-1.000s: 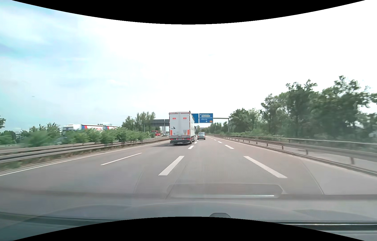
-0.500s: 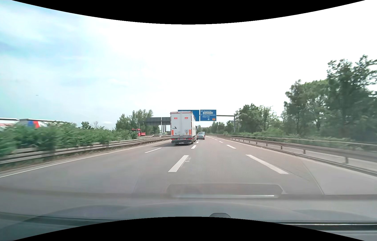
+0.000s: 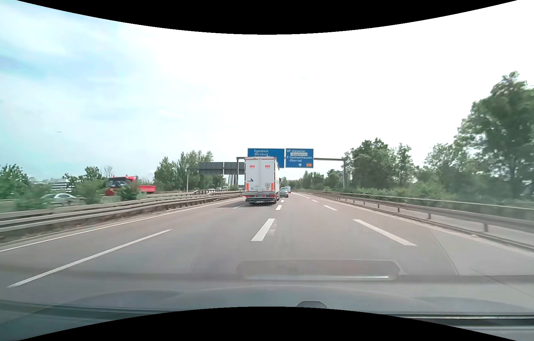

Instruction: Follow the waypoints while adhering to traffic rules and regulations

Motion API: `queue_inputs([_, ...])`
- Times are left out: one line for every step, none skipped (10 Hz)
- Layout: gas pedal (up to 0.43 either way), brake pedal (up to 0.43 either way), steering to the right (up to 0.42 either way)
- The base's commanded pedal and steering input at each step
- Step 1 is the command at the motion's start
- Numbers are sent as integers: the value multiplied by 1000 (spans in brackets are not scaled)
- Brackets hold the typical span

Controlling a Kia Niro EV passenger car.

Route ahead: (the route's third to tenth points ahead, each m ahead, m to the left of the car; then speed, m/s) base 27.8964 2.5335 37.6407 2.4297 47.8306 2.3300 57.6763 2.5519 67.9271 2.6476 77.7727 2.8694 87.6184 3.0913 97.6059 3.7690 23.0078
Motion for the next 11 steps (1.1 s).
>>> queue_inputs([98, 0, -8])
queue_inputs([98, 0, -8])
queue_inputs([98, 0, -8])
queue_inputs([98, 0, -8])
queue_inputs([118, 0, -8])
queue_inputs([118, 0, -8])
queue_inputs([130, 0, -8])
queue_inputs([138, 0, -8])
queue_inputs([150, 0, -8])
queue_inputs([157, 0, -8])
queue_inputs([177, 0, -7])
